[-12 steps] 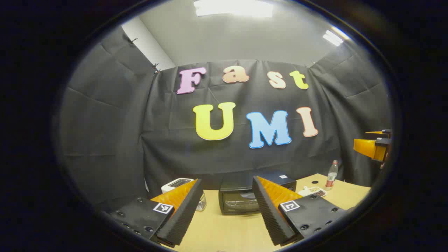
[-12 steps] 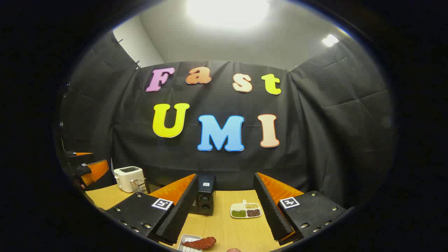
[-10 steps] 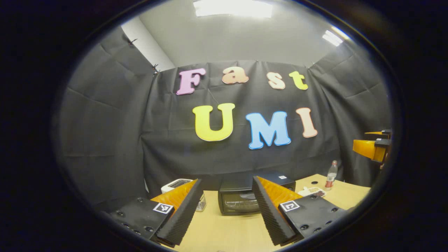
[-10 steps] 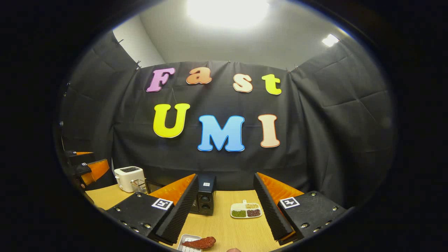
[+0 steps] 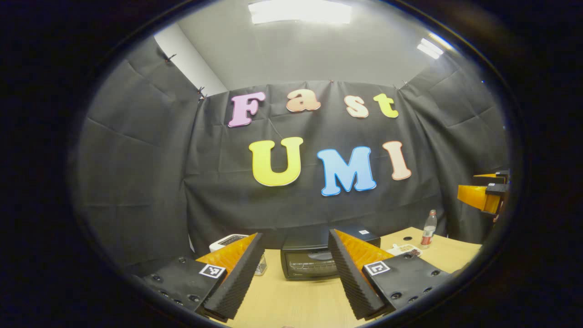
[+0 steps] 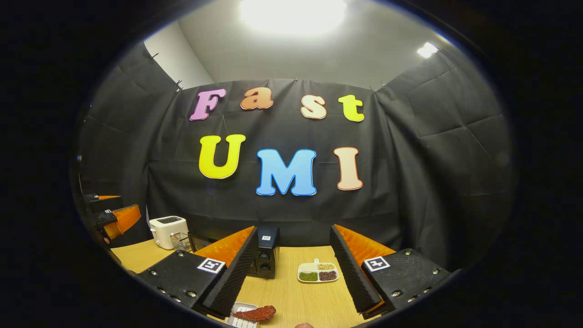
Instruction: Open the electric oven with the left hand, put the food in, and close the electric oven.
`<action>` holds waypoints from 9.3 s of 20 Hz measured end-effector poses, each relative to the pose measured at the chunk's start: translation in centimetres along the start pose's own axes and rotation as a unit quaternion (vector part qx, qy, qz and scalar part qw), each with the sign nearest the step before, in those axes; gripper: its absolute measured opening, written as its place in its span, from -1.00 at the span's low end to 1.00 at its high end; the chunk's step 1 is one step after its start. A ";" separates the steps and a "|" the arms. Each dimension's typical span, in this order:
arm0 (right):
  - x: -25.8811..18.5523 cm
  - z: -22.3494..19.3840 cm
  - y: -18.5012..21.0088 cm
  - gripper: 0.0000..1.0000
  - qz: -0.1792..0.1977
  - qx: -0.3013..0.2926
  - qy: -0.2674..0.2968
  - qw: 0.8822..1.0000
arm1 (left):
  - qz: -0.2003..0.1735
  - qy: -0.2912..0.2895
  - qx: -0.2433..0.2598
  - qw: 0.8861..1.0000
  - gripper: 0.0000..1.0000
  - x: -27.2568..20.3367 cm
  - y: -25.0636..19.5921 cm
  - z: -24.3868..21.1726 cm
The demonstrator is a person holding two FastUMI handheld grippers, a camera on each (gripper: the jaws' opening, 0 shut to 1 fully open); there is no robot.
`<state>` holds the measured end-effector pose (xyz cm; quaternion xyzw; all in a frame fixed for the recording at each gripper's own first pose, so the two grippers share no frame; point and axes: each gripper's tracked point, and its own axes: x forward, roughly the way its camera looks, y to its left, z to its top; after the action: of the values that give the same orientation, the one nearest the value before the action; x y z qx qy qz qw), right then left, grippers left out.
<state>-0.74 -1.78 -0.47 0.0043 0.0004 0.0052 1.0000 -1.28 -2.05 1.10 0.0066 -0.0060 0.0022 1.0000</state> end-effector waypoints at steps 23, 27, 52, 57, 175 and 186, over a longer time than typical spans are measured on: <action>1.0 -0.7 -1.7 0.91 -0.018 0.011 0.003 1.000 | -0.034 -0.010 -0.015 0.999 0.99 10.2 -3.6 -2.1; 1.5 -0.7 -1.9 0.90 -0.048 0.003 0.007 0.999 | -0.058 -0.003 -0.018 0.998 0.99 13.5 -4.4 -4.0; 0.0 -2.4 -5.8 0.91 -0.177 -0.024 0.072 0.981 | -0.088 0.099 0.015 0.991 1.00 26.2 -10.2 -21.0; 0.0 -2.6 -5.9 0.90 -0.172 -0.025 0.077 0.982 | -0.074 0.089 0.017 0.993 1.00 26.6 -10.3 -20.9; 1.5 -27.4 7.7 -0.91 0.108 0.362 0.451 0.809 | 0.042 0.055 0.002 0.998 1.00 2.5 3.6 -6.7; 6.6 -20.1 10.8 -0.92 0.119 0.404 0.356 0.834 | 0.026 0.050 -0.007 0.998 1.00 4.1 5.0 -7.0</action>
<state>5.72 9.28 -20.53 0.4054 0.3580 0.1245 0.8319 2.84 3.07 -5.81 -0.0004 0.0438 0.0289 0.9986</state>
